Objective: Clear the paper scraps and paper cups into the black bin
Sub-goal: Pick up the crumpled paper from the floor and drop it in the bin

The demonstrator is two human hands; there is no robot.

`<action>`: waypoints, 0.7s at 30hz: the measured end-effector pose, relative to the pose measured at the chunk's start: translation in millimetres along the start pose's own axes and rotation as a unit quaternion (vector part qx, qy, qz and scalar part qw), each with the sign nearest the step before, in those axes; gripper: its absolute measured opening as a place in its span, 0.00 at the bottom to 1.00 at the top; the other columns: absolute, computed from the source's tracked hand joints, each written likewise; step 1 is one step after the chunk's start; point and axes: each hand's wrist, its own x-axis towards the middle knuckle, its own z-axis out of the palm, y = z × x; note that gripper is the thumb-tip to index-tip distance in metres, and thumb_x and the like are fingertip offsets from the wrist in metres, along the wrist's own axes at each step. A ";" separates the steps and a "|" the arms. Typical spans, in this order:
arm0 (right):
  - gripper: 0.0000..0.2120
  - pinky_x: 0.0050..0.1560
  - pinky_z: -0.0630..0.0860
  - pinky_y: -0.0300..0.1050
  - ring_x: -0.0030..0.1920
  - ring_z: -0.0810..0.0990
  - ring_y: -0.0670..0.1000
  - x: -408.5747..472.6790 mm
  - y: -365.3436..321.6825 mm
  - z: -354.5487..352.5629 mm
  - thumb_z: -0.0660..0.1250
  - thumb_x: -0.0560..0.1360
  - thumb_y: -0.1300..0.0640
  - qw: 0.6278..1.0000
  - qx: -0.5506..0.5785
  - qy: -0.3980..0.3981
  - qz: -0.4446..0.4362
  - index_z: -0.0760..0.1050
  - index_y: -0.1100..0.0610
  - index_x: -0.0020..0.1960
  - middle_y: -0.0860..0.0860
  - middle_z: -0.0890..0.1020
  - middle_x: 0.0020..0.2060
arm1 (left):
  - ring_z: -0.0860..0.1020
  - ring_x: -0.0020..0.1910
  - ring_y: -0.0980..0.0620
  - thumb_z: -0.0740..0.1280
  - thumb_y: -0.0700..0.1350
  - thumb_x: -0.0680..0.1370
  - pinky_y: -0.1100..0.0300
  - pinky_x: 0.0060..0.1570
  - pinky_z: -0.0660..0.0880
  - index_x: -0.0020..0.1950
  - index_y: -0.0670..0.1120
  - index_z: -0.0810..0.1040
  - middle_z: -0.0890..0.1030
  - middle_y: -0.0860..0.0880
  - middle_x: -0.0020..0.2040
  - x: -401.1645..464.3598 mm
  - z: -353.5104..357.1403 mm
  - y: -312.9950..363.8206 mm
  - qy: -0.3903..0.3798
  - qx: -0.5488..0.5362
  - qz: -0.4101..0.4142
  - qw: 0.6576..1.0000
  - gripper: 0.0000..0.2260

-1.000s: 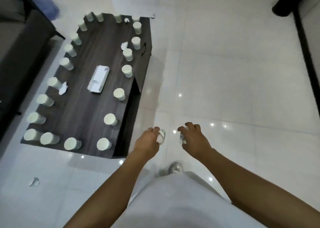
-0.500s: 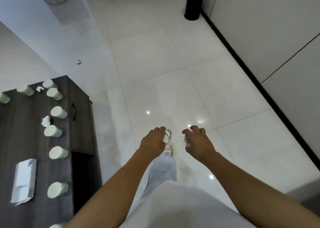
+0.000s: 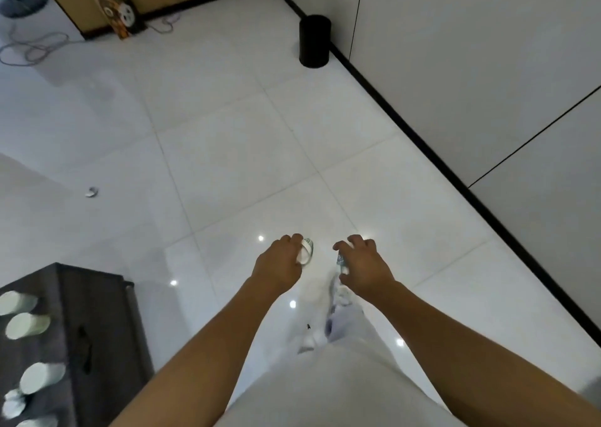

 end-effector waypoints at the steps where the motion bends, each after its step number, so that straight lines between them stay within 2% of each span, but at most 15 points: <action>1: 0.27 0.58 0.72 0.45 0.64 0.65 0.57 21.9 4.8 -10.3 0.67 0.72 0.59 1.000 -0.003 -0.001 0.000 0.66 0.50 0.70 0.52 0.66 0.67 | 0.74 0.54 0.46 0.61 0.39 0.74 0.54 0.46 0.74 0.66 0.46 0.67 0.74 0.47 0.55 22.8 -9.5 1.2 0.000 0.003 -0.001 1.000 0.19; 14: 0.27 0.58 0.72 0.46 0.66 0.63 0.57 311.7 67.3 -185.2 0.66 0.73 0.59 1.000 0.004 0.006 -0.008 0.65 0.50 0.70 0.52 0.64 0.69 | 0.74 0.55 0.46 0.63 0.41 0.75 0.53 0.48 0.75 0.66 0.48 0.67 0.74 0.48 0.56 322.3 -149.7 36.4 0.001 -0.011 -0.024 1.000 0.20; 21: 0.26 0.60 0.73 0.47 0.64 0.65 0.57 447.1 66.3 -245.8 0.66 0.73 0.59 1.000 -0.007 -0.001 -0.003 0.66 0.50 0.70 0.52 0.65 0.67 | 0.74 0.57 0.46 0.63 0.40 0.76 0.54 0.48 0.75 0.68 0.47 0.66 0.74 0.47 0.58 451.6 -211.3 17.9 -0.019 -0.008 -0.008 1.000 0.21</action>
